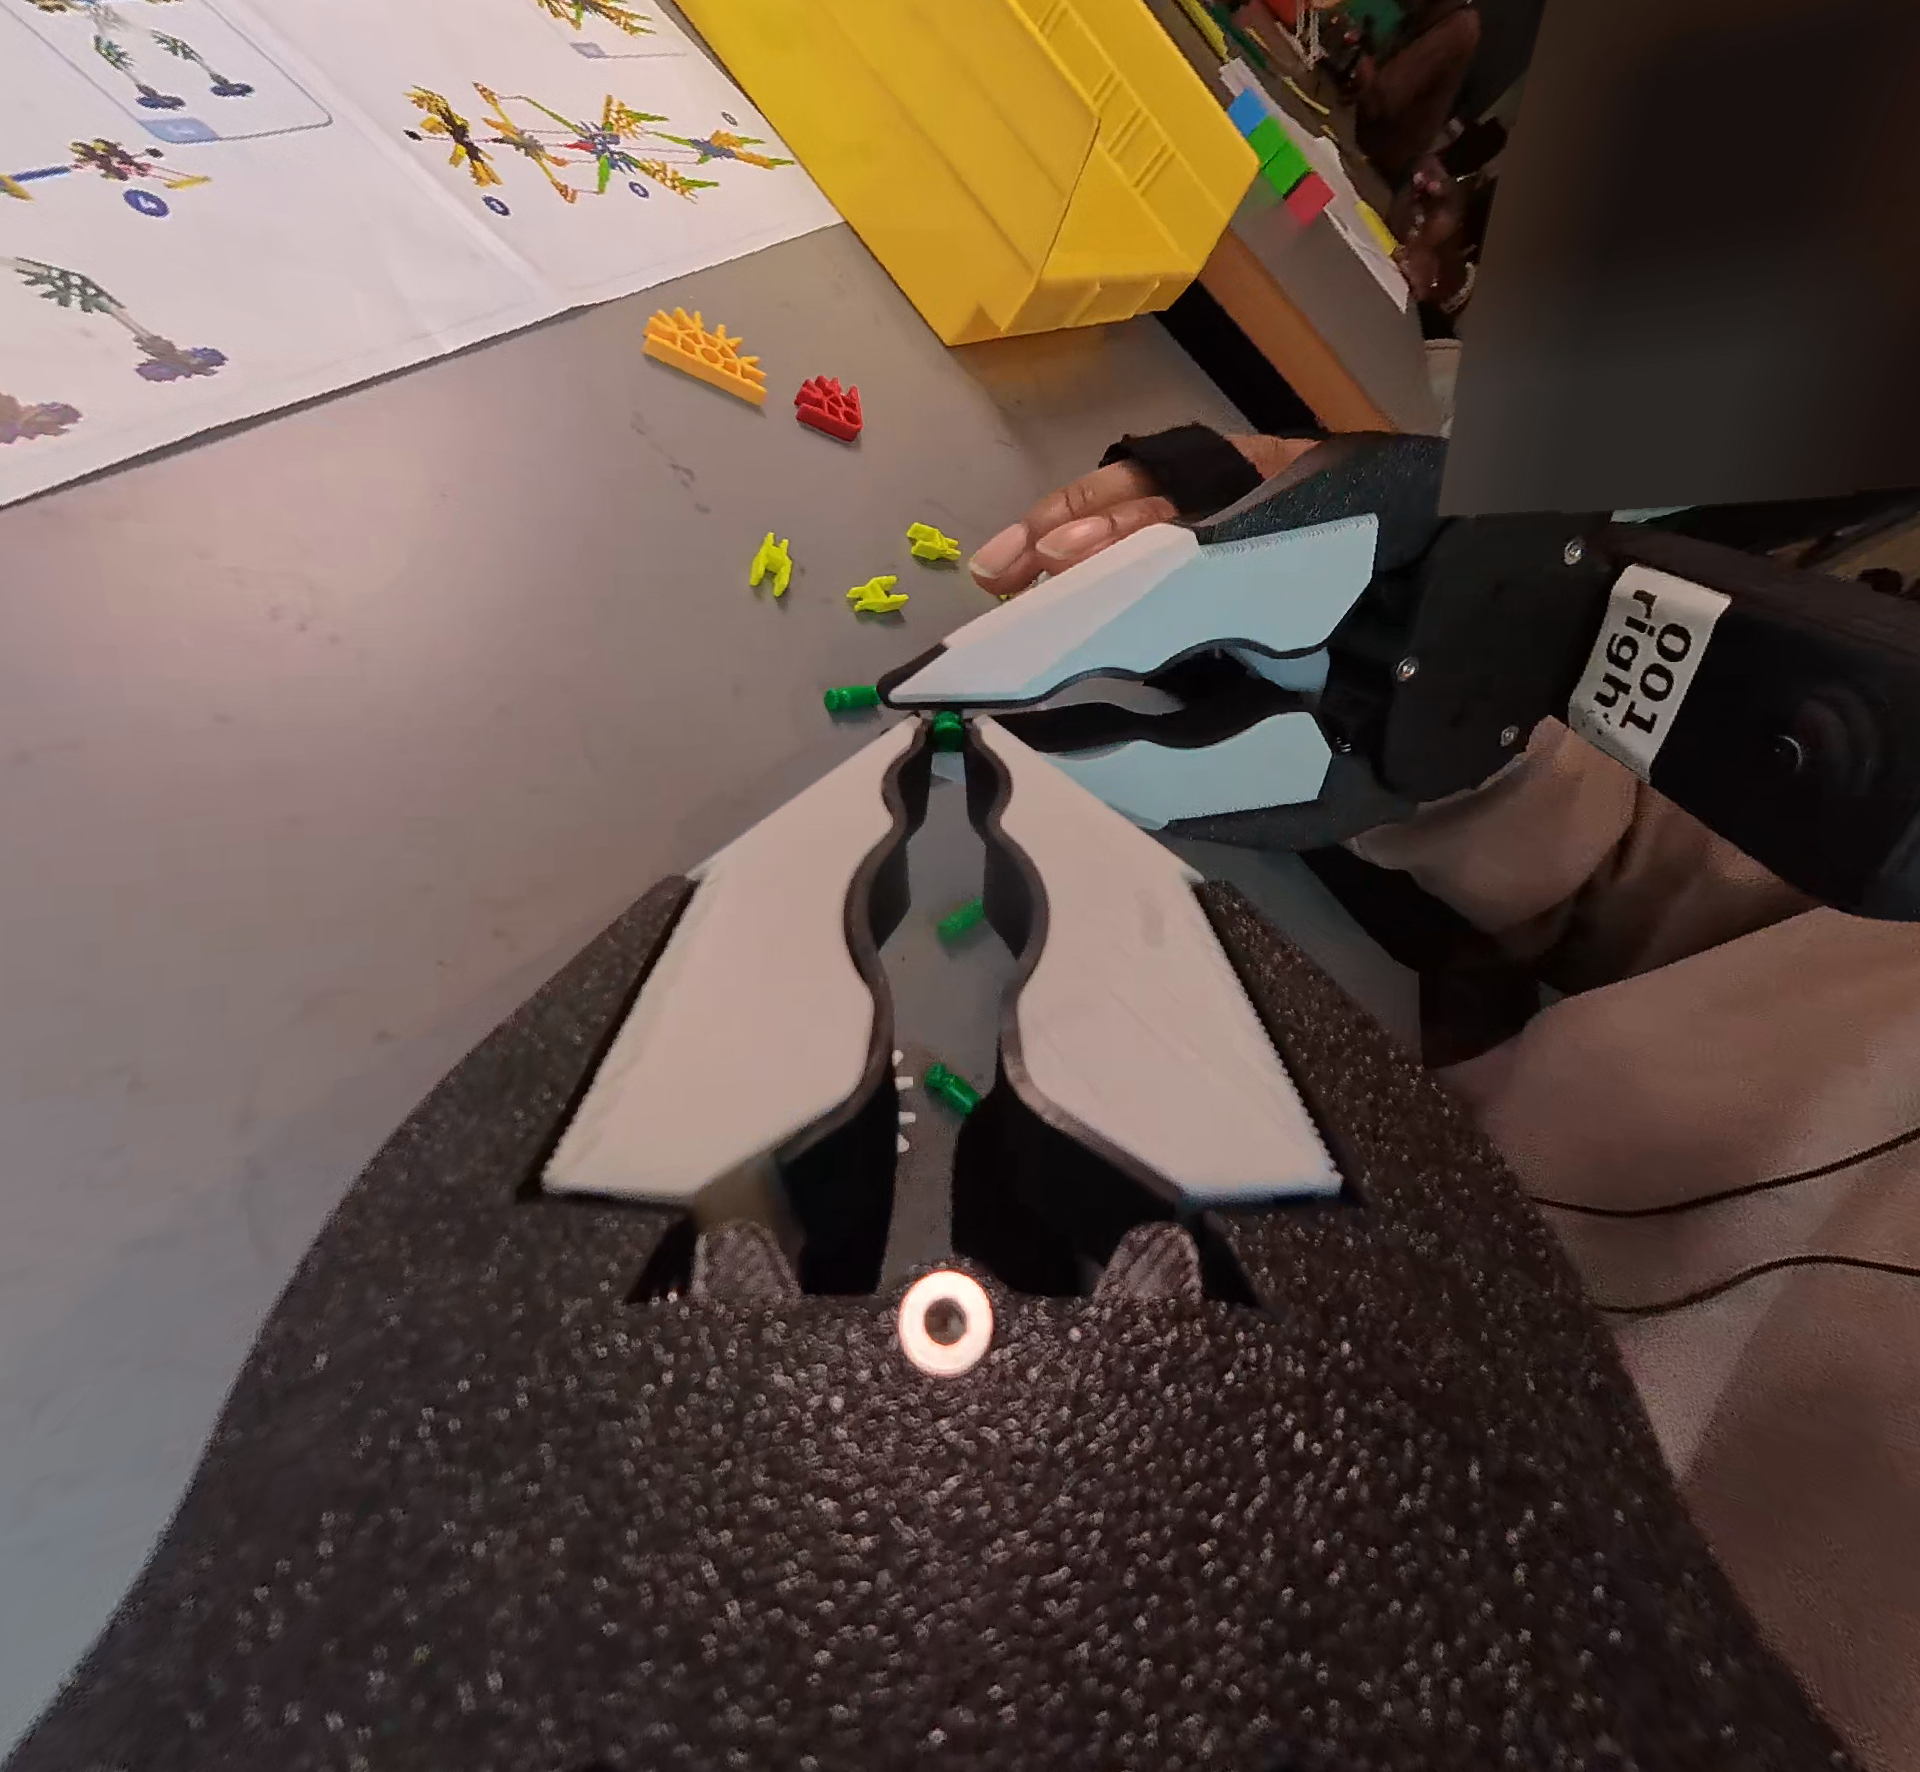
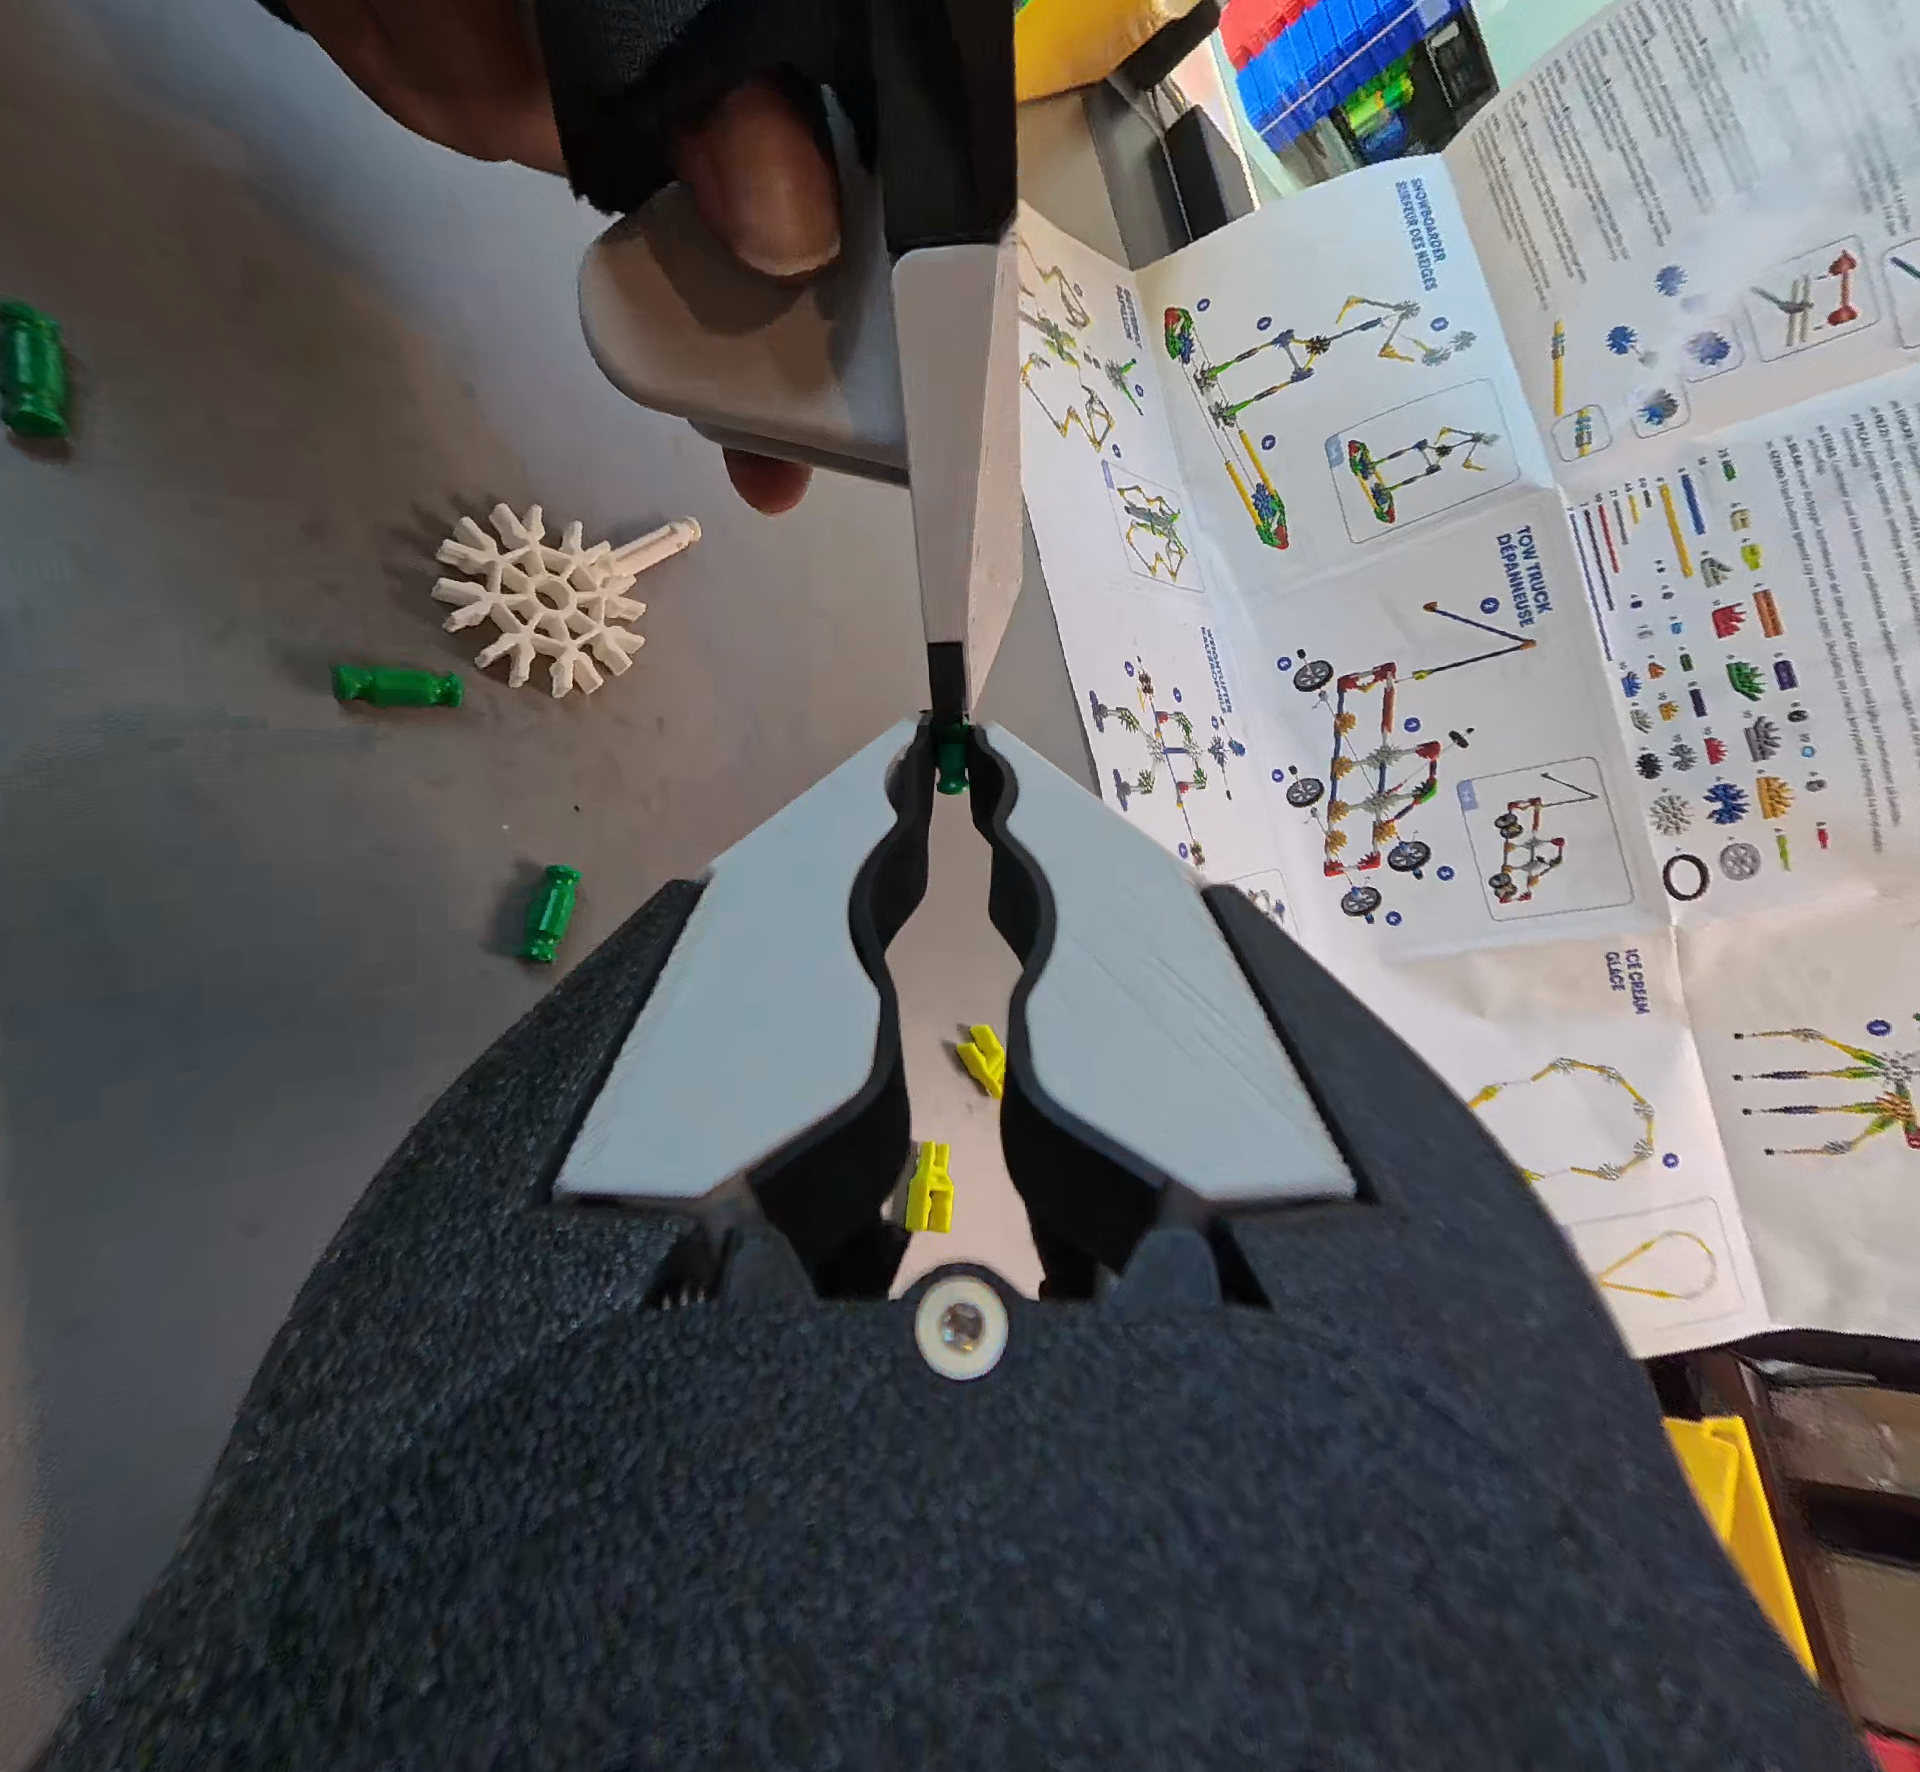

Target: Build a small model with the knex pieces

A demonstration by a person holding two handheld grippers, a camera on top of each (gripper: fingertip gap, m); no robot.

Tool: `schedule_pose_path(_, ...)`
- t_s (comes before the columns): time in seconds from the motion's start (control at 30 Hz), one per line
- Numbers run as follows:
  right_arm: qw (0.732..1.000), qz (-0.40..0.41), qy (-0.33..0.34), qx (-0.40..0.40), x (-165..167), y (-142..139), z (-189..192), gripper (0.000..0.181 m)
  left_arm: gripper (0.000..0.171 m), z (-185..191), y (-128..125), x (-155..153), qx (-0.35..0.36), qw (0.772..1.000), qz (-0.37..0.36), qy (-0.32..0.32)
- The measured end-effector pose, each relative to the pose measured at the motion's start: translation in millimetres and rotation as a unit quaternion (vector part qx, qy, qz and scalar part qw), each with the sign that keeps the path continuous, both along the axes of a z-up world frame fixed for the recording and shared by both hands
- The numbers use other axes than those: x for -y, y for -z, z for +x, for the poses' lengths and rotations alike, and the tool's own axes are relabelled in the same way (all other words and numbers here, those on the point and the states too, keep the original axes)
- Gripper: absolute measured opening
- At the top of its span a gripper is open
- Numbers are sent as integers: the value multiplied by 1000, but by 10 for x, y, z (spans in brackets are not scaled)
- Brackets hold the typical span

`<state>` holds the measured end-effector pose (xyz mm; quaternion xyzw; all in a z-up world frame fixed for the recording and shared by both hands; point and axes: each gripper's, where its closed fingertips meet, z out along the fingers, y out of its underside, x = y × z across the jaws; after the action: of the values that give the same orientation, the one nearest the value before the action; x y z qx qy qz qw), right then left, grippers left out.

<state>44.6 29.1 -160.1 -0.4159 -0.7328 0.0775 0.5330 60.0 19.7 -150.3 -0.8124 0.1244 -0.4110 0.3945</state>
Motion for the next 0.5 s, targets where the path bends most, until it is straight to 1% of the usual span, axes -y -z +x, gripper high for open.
schedule_pose_path(0.1,1000,-14,-4,3,33,39,-18,4,5,-16,40,29,-26,1000,9,6)
schedule_pose_path(0.2,997,-63,-49,-15,157,28,-22,4,5,-20,31,121,-9,999,11,38)
schedule_pose_path(0.3,985,-130,-108,-33,327,-14,8,5,5,-19,11,257,10,996,15,83)
schedule_pose_path(0.37,978,-159,-129,-37,393,-26,21,5,5,-30,20,314,8,995,15,99)
schedule_pose_path(0.5,971,-187,-147,-38,450,-8,18,5,5,-38,44,372,-6,992,21,123)
